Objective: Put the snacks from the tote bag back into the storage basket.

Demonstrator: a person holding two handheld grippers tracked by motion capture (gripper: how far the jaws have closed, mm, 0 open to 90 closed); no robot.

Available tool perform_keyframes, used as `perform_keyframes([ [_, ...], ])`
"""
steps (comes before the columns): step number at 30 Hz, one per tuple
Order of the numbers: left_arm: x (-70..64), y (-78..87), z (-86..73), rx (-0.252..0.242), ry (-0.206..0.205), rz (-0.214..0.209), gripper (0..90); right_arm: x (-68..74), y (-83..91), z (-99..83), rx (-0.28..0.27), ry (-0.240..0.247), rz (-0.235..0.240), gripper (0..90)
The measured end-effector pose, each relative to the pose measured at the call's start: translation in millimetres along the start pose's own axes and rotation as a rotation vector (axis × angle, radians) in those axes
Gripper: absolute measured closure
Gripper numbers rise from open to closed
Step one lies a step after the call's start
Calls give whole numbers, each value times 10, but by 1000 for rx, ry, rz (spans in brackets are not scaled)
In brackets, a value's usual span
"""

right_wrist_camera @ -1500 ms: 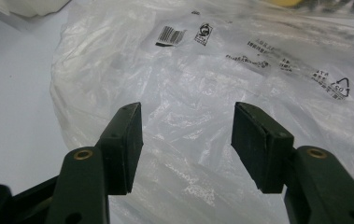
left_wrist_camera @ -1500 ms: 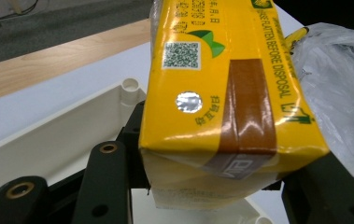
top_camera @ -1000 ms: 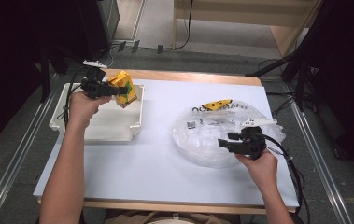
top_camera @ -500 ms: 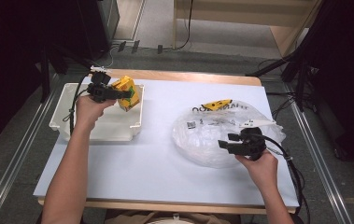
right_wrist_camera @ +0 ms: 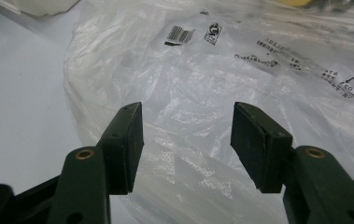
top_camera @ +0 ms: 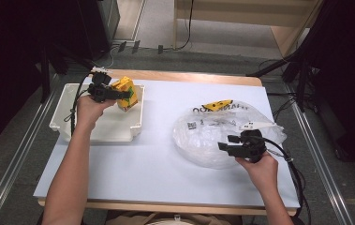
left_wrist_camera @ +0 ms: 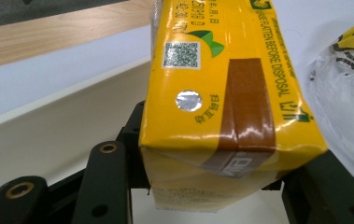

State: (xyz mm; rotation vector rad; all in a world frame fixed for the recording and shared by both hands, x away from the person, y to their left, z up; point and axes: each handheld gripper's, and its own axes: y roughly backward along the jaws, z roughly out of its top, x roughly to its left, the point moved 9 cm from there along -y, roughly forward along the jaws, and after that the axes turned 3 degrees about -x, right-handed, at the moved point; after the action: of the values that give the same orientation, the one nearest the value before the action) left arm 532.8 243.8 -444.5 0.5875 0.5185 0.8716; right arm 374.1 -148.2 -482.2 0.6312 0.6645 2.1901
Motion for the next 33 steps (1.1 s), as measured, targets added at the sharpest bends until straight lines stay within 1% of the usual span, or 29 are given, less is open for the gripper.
perform_keyframes([
  [6, -10, -91, -46, 25, -10, 12, 516, 0, -6, -4, 2, 3, 2, 455],
  [9, -5, -136, -63, 25, -2, 27, 516, -1, -8, -6, 4, 0, 2, 455],
  [12, -20, -177, -82, 35, -12, 29, 515, -4, -12, -7, 4, -1, 4, 455],
  [15, -20, -225, -100, 37, -21, 41, 514, -4, -13, -9, 5, -2, 3, 454],
  [17, -17, -241, -110, 35, -20, 45, 514, -5, -9, -9, 3, -2, 2, 454],
  [21, -12, -276, -145, 48, -27, 51, 511, -12, -7, -12, 4, -4, -1, 454],
  [24, -33, -301, -142, 27, -39, 53, 506, -10, -9, -15, 6, -2, 1, 454],
  [26, -57, -314, -145, 26, -51, 48, 494, -9, -13, -19, 8, -1, -1, 454],
  [30, -63, -300, -149, 25, -38, 35, 465, -7, -15, -22, 11, 5, -3, 454],
  [33, -64, -275, -158, 39, -18, 11, 441, -12, -4, -28, 13, 6, -8, 454],
])
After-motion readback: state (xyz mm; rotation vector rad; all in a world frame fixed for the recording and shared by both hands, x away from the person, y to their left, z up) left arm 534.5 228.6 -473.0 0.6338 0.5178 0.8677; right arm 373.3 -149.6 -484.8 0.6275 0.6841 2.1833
